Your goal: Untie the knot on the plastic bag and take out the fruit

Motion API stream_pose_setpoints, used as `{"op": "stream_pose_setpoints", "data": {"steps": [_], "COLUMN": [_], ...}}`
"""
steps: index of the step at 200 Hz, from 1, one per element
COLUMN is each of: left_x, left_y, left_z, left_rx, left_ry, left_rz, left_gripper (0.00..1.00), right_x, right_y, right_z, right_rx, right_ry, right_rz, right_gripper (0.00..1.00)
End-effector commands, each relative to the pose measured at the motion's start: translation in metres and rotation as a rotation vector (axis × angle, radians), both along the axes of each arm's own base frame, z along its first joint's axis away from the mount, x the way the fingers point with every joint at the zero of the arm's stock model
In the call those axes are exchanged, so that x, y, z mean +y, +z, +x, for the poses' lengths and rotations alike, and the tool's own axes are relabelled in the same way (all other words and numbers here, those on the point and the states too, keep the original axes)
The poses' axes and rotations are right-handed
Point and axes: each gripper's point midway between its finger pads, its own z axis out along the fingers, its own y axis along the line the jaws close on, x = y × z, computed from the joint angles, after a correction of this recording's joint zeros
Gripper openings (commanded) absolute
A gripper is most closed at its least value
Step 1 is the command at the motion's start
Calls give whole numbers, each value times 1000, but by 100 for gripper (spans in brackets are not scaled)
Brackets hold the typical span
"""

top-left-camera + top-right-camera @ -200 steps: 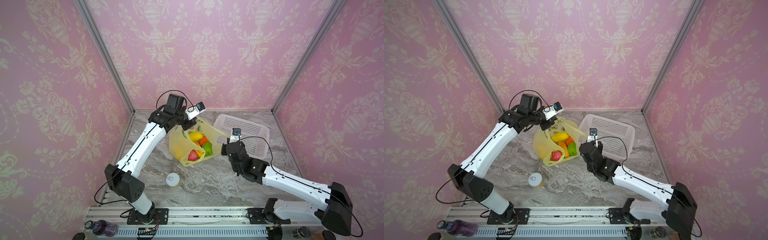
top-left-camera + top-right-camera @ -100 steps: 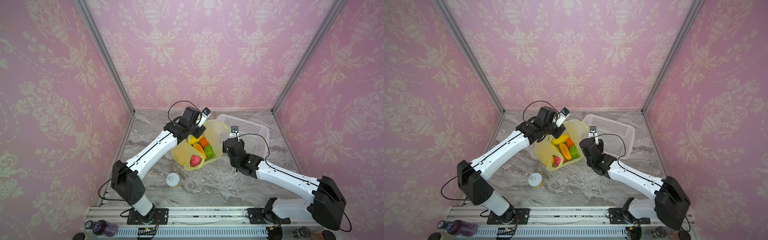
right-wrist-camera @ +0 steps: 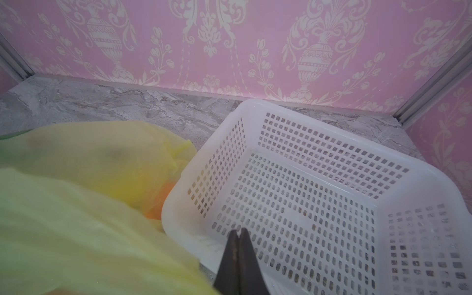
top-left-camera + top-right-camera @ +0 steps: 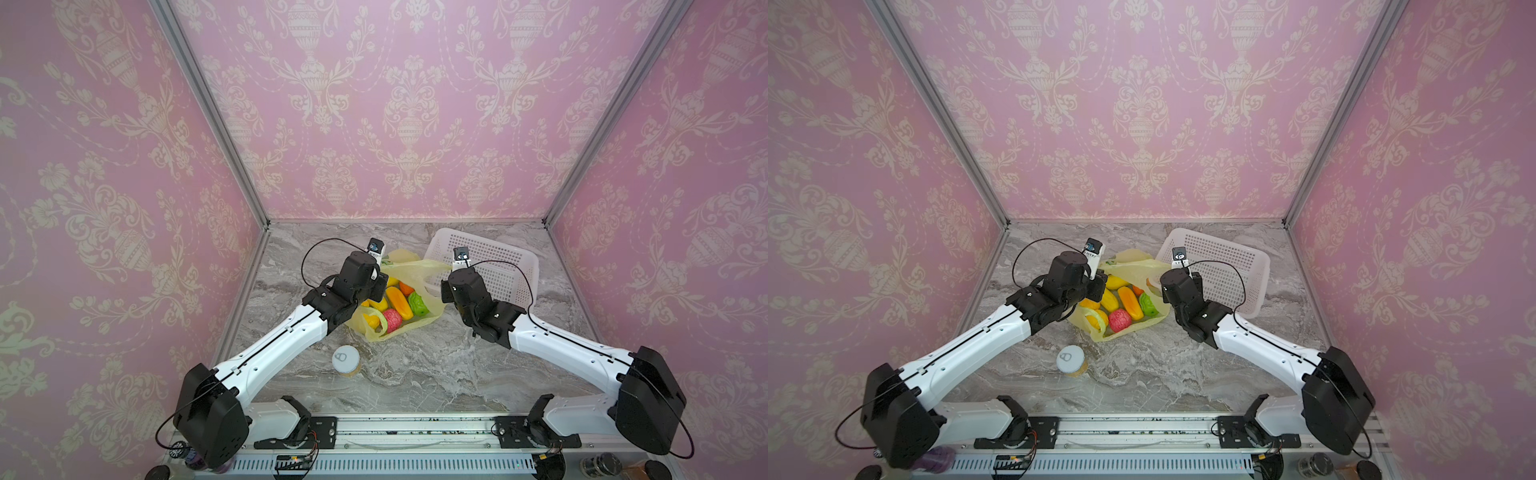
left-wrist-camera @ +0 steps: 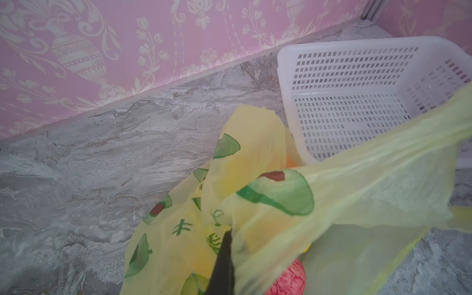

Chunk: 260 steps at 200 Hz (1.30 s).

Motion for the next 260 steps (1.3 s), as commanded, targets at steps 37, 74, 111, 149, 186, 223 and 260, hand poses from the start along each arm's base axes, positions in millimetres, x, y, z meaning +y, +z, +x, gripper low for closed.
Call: {"op": "stream_pose_setpoints", "data": {"steps": [37, 74, 111, 149, 186, 223, 260], "left_x": [6, 17, 12, 27, 33, 42, 44], "left_y": [2, 19, 23, 19, 13, 6, -4], "left_z": [5, 2, 2, 5, 5, 6, 10], "left_rx": [25, 6, 12, 12, 25, 15, 36], "left_ry": [37, 118, 115, 199, 220, 243, 262], "left_rz": [-98, -145, -191, -165, -121, -62, -19], "left_gripper": [0, 0, 0, 0, 0, 0, 0], "right_x": [-14, -9, 6, 58, 122, 165, 175], "right_y": [20, 32, 61, 82, 67, 22, -22], "right_z": [-21, -41, -81, -121, -131, -111, -89], "right_rx": [-29, -38, -116, -114, -27, 42, 101], "right_ry": [31, 119, 266, 500, 641, 655, 569], "right_rz": [34, 95, 152, 193, 189, 116, 17], "right_gripper": [33, 71, 64, 54, 50, 39, 32]}}
